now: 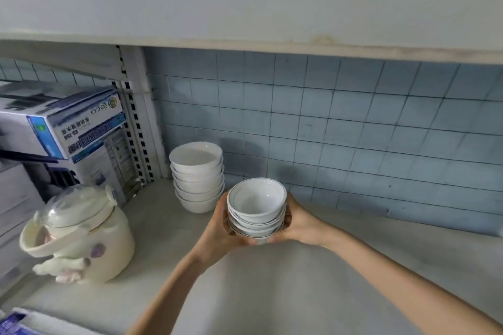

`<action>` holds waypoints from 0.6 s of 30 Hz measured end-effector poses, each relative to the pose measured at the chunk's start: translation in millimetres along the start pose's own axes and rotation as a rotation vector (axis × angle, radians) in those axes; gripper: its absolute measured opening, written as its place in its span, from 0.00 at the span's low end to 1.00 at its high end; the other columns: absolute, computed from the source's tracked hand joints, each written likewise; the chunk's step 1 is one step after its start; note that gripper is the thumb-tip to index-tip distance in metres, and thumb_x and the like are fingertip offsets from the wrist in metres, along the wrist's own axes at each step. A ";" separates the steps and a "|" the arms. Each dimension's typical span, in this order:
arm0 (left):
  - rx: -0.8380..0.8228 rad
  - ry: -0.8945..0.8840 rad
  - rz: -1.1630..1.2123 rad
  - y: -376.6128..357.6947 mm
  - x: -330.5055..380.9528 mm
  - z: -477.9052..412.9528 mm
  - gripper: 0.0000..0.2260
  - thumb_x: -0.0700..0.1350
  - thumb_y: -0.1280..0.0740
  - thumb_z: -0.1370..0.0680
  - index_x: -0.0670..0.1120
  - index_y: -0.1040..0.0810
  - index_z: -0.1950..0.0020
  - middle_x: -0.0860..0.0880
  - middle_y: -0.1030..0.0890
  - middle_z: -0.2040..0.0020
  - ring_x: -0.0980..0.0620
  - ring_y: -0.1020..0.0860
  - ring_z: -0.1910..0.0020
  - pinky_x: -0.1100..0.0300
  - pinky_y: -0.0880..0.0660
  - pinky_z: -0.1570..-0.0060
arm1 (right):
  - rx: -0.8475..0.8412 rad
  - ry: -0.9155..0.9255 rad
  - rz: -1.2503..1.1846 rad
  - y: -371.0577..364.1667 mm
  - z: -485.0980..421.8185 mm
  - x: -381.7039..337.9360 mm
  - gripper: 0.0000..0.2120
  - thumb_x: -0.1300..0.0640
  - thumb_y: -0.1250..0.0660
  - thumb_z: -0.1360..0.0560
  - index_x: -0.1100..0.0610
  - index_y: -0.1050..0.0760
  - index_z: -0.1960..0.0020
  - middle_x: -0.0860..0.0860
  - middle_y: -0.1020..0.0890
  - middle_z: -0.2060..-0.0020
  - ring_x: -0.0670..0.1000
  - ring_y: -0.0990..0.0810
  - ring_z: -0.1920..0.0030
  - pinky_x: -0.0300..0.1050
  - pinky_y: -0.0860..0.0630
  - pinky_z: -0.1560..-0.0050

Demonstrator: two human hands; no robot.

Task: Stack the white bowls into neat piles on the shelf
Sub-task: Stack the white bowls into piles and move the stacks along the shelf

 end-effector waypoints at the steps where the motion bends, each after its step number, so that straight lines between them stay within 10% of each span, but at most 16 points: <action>1: 0.005 -0.007 -0.010 2.1 -0.2 -4.3 0.45 0.39 0.20 0.44 0.57 0.37 0.33 0.54 0.26 0.35 0.55 0.26 0.36 0.57 0.25 0.41 | 0.017 -0.002 0.005 -0.2 -5.3 0.2 0.43 0.75 0.27 0.36 0.54 0.46 0.32 0.45 0.31 0.39 0.31 0.26 0.45 0.30 0.28 0.48; 7: 0.058 -0.071 -0.057 7.6 -3.0 -24.9 0.44 0.40 0.19 0.42 0.54 0.36 0.31 0.56 0.25 0.36 0.56 0.26 0.36 0.57 0.27 0.39 | 0.085 -0.017 0.026 3.7 -30.0 3.6 0.48 0.71 0.23 0.40 0.54 0.46 0.29 0.52 0.31 0.33 0.47 0.30 0.35 0.35 0.29 0.39; 18: 0.187 -0.067 0.080 1.3 -16.2 -32.3 0.32 0.34 0.25 0.35 0.50 0.31 0.35 0.56 0.21 0.42 0.61 0.22 0.44 0.68 0.25 0.52 | 0.177 -0.063 -0.042 7.1 -42.9 11.0 0.48 0.68 0.24 0.40 0.55 0.45 0.28 0.53 0.29 0.34 0.44 0.27 0.38 0.35 0.27 0.43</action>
Point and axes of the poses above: each hand's wrist, its own z-axis away from the middle knuckle, its own y-axis out of the back of the hand, x = y × z, the point moved 3 cm from there along -z, towards the middle knuckle
